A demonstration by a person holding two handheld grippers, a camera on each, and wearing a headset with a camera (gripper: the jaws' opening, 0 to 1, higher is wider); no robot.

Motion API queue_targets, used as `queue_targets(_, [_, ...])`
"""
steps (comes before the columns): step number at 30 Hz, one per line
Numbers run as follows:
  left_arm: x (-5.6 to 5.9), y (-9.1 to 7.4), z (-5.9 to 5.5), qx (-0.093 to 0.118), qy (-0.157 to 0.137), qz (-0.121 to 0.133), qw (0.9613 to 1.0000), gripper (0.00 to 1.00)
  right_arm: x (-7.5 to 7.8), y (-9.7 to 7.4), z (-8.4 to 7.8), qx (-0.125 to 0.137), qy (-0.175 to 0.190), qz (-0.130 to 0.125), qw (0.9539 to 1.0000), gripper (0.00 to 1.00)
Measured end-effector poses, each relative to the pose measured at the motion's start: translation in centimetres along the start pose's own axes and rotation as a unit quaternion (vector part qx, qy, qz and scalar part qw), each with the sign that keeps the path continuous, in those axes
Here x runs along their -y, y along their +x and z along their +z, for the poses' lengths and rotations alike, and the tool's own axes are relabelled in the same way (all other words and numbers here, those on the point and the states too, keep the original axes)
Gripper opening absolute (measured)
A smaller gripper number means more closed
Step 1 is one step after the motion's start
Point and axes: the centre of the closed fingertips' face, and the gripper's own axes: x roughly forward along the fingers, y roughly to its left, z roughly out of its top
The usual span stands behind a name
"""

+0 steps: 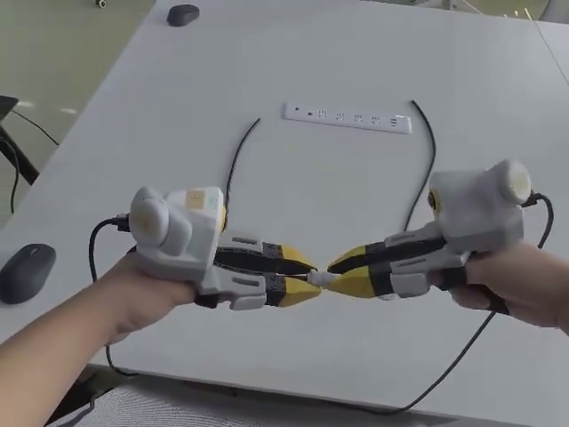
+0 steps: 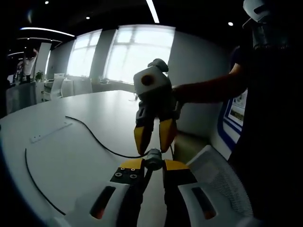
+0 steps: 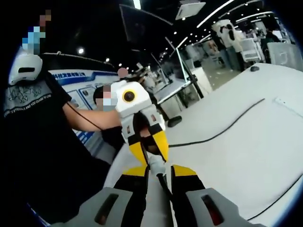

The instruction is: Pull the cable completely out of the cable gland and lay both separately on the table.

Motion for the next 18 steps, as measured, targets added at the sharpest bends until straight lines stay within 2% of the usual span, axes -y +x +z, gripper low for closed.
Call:
queue_targets(3, [0.0,0.0,0.1,0.0,0.004,0.002,1.0,0.15,-0.3,0.1,-0.3,-0.007,0.016,0.019,0.9997,0.15])
queue_targets(6, [0.1,0.0,0.3,0.002,0.005,0.0,1.0,0.15,-0.5,0.2,-0.6,-0.015,0.016,0.023,0.9995,0.14])
queue_targets(11, [0.1,-0.1,0.2,-0.002,0.012,0.0,0.9999,0.15,-0.9,0.4,-0.5,-0.006,0.02,0.039,0.999,0.09])
queue_targets(16, [0.1,-0.1,0.1,-0.004,0.015,-0.003,0.9999,0.15,-1.0,0.6,-0.7,-0.012,0.029,0.042,0.9986,0.09])
queue_targets(18, [0.2,-0.1,0.0,-0.006,0.011,-0.005,0.9999,0.15,-1.1,0.6,-0.8,-0.015,0.022,0.042,0.9987,0.09])
